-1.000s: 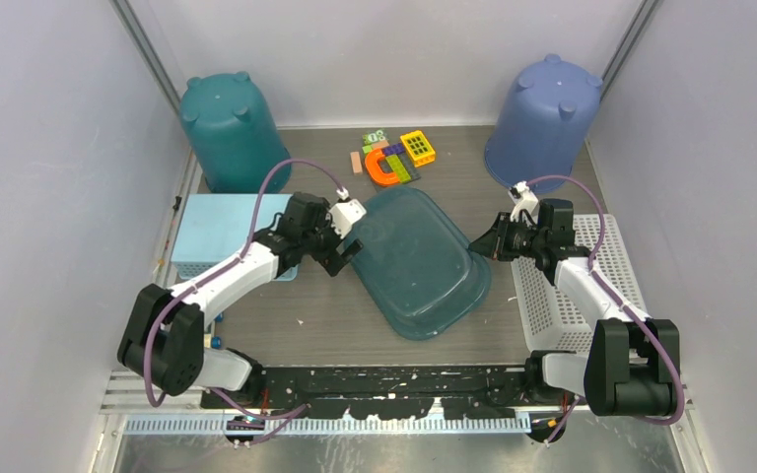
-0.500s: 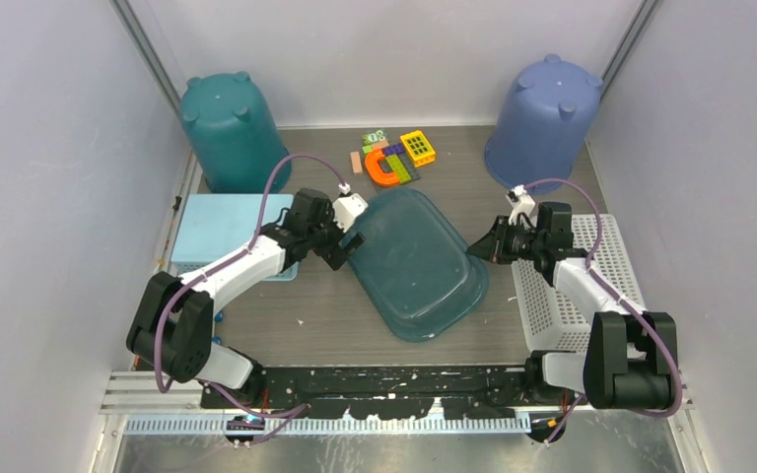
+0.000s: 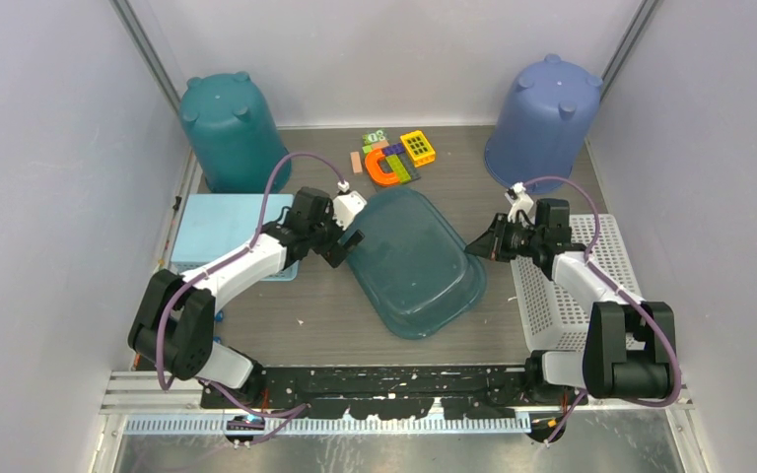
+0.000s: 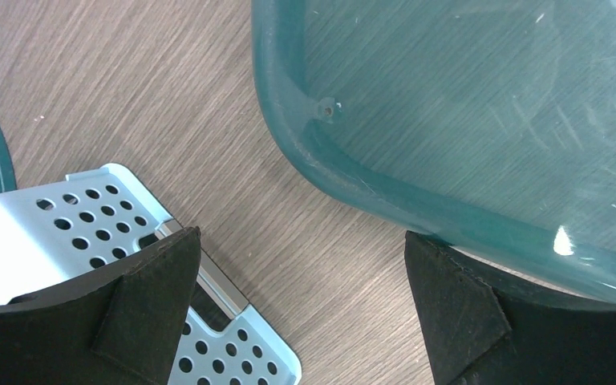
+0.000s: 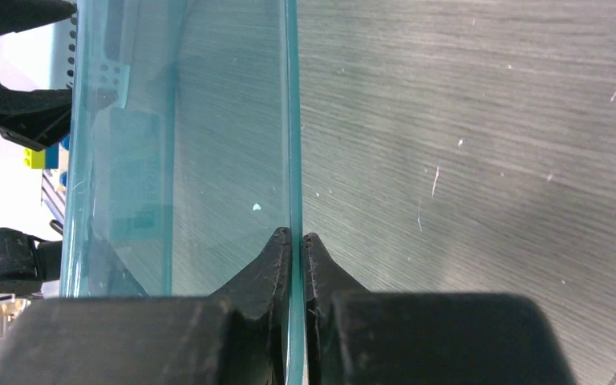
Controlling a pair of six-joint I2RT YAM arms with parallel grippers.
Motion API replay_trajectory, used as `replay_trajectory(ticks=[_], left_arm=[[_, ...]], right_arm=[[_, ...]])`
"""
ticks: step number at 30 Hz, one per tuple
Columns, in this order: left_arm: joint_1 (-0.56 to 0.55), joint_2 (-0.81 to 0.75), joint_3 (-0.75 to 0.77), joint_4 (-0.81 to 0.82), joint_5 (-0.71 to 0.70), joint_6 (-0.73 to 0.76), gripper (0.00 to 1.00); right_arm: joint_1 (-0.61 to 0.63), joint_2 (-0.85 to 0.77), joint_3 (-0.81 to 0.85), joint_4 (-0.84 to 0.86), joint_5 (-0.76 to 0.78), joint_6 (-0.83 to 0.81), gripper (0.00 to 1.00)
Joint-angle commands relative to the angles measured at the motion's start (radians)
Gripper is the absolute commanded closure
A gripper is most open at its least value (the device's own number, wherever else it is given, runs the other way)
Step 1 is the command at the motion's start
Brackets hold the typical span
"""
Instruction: Turn the large container upside down
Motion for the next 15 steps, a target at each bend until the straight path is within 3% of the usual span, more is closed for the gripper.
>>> replay_trajectory(ticks=[1, 15], left_arm=[[-0.005, 0.003, 0.049, 0.048, -0.015, -0.012, 0.0], [-0.007, 0.013, 0.064, 0.047, -0.028, -0.012, 0.0]], right_arm=[[0.016, 0.016, 0.086, -0.023, -0.032, 0.015, 0.9], [0.02, 0.038, 0.082, 0.016, -0.083, 0.121, 0.88]])
